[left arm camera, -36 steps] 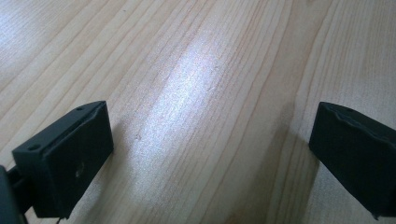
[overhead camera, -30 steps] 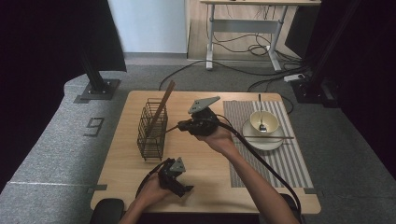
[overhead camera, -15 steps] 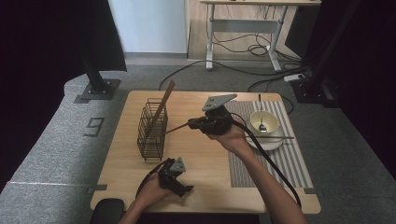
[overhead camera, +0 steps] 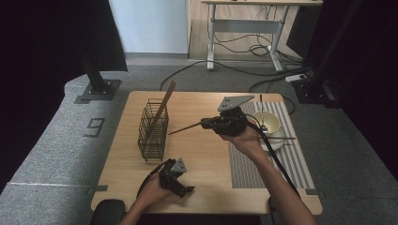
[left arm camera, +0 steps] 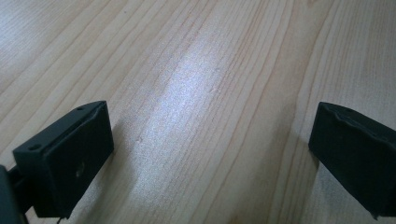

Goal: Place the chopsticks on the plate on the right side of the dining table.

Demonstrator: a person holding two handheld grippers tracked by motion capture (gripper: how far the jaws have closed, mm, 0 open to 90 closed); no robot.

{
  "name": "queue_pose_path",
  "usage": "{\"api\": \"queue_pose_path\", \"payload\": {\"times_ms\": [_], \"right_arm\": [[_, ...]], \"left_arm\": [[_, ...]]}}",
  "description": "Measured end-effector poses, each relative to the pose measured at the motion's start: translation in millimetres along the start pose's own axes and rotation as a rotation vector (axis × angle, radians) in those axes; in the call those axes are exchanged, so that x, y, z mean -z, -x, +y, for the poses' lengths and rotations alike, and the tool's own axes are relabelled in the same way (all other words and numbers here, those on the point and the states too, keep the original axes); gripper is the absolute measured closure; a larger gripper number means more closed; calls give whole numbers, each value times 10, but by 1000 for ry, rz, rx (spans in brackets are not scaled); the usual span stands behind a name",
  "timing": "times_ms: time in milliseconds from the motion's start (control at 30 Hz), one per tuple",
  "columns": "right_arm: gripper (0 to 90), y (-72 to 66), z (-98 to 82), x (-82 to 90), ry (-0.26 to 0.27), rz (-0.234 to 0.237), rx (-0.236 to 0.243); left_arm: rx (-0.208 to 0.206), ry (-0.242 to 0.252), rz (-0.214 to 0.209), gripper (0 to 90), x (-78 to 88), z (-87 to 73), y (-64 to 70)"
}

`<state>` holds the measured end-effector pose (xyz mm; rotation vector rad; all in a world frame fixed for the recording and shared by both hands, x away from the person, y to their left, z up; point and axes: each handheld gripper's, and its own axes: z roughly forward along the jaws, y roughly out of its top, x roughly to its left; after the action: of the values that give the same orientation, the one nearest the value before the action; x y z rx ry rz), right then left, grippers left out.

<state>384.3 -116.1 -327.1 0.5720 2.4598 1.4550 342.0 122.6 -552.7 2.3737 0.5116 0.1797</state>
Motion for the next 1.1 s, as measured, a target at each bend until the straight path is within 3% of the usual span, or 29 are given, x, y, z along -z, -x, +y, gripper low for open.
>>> {"api": "queue_pose_path", "payload": {"times_ms": [500, 700, 1100], "right_arm": [[831, 53, -257, 209, -6, -46, -14], [831, 40, -392, 244, -24, -52, -15], [831, -11, -623, 265, -51, -53, -19]], "left_arm": [[1, 4, -5, 2, 3, 1, -30], [9, 6, 13, 29, 40, -9, -71], [45, 66, 41, 38, 200, 9, -129]]}}
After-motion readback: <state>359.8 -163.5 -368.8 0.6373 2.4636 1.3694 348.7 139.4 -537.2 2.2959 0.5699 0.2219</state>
